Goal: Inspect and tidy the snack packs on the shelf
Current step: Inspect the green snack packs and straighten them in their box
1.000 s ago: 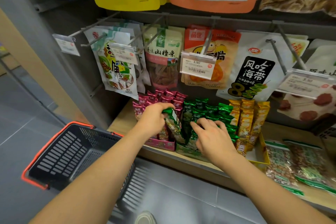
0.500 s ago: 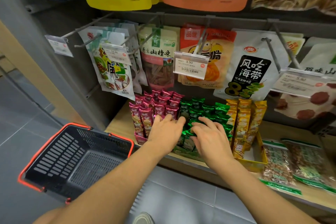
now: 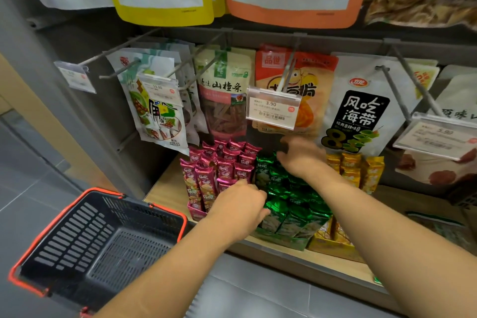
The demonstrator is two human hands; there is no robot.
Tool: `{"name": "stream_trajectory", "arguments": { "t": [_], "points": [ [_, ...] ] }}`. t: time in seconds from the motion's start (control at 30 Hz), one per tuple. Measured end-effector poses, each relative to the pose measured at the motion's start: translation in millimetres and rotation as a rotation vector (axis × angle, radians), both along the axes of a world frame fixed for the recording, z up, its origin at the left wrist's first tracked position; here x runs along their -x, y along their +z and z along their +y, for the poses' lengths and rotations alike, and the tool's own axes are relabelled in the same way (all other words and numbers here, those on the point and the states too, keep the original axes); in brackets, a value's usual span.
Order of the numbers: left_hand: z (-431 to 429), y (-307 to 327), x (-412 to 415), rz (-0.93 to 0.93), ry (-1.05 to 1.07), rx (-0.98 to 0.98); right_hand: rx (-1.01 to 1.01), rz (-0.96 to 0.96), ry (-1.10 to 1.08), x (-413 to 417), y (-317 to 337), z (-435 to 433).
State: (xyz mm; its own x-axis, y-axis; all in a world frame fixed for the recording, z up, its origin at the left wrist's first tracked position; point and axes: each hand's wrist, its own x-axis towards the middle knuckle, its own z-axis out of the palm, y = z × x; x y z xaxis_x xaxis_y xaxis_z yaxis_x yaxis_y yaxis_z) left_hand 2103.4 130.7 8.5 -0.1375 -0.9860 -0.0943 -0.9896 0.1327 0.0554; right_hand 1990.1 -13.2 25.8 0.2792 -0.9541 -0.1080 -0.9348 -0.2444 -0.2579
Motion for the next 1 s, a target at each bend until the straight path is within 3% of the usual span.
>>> {"name": "stream_trajectory", "arguments": {
  "t": [0.1,0.23,0.4,0.5,0.63,0.7,0.8,0.93,1.0],
  "points": [
    [-0.5,-2.2,-2.0,0.011,-0.013,0.01,-0.064,0.042,-0.049,-8.9,-9.8,-7.9],
    [-0.4,-2.5,-6.8,0.049,-0.029,0.02,0.069,-0.004,-0.095,-5.5,-12.5,-0.2],
    [-2.5,-0.2,-7.4,0.129,-0.043,0.06,0.569,-0.375,-0.012,17.1,2.2,41.6],
    [-1.8,8.6,-7.2,0.207,-0.026,0.1,0.832,-0.548,0.193,35.8,13.6,76.7],
    [5.7,34.3,-10.6,0.414,0.128,0.209,0.987,-0.727,0.433,69.8,36.5,115.7],
    [14.6,49.7,-8.3,0.58,0.122,0.18,0.988,-0.786,0.519,83.5,52.2,135.0],
    [37.5,71.5,0.4,0.81,-0.043,-0.082,0.916,-0.925,0.591,100.6,67.8,161.1],
    [61.5,92.4,11.7,1.044,-0.191,-0.481,0.693,-1.177,0.353,108.6,69.9,181.7],
    [68.0,91.9,20.3,1.185,-0.203,-0.491,0.478,-1.261,0.199,108.2,64.9,185.8]
  ]
}}
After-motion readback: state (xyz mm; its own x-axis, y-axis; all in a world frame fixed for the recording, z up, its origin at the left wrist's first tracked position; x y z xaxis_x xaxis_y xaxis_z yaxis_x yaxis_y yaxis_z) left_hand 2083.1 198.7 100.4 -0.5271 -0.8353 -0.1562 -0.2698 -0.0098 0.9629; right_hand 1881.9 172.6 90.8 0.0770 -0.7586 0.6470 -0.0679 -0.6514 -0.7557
